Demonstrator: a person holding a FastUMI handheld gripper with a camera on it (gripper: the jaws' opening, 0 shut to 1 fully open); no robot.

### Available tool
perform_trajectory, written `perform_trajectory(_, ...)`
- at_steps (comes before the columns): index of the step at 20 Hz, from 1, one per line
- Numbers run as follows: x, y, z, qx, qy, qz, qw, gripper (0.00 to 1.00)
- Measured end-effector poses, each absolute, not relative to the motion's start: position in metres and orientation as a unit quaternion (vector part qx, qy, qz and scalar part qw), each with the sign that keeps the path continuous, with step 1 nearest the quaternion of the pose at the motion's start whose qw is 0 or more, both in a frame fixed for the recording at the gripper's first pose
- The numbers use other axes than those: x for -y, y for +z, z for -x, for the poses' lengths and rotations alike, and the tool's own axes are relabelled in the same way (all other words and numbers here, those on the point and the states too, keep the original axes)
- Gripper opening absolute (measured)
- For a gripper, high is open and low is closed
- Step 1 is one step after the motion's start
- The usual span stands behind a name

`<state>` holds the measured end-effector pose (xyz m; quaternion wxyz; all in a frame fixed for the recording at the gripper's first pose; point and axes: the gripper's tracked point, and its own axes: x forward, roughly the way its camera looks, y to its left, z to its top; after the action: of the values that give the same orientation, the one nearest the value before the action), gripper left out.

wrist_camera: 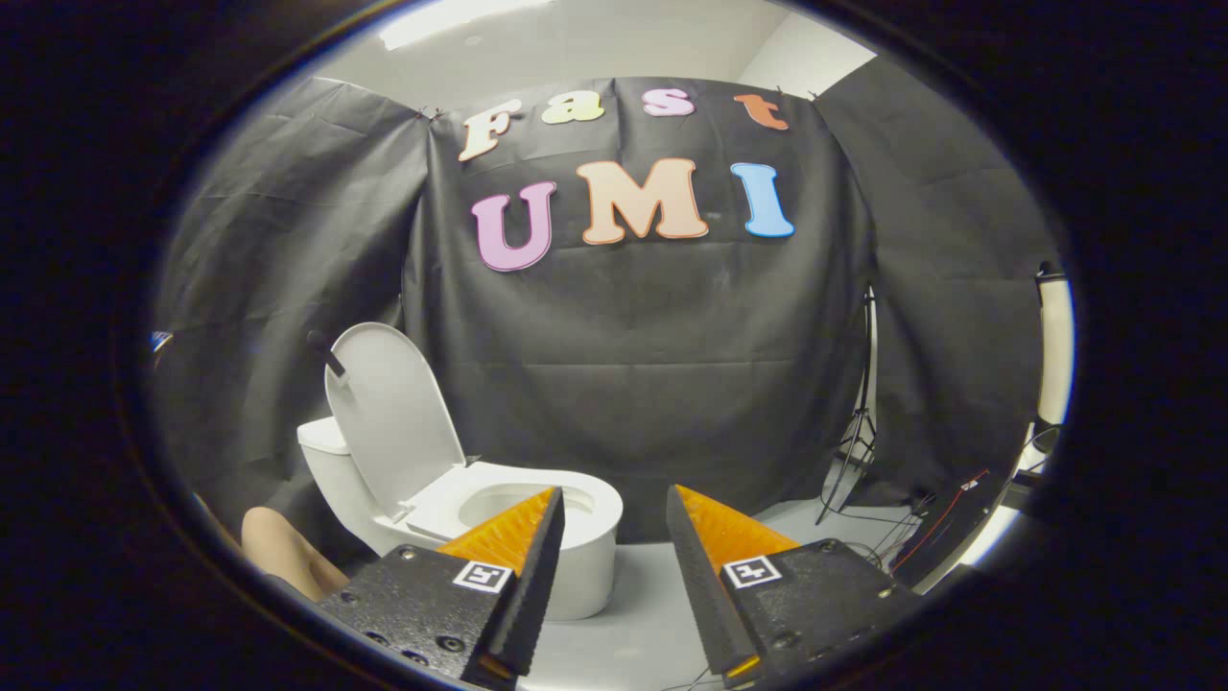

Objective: Open the toilet lid.

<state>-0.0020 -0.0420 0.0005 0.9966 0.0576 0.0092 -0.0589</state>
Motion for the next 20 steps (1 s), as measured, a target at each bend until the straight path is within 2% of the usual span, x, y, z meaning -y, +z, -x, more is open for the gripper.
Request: perform_trajectory(20, 0.041, -0.006, -0.010, -0.020, -0.057, -0.058, 0.997, 0.66)
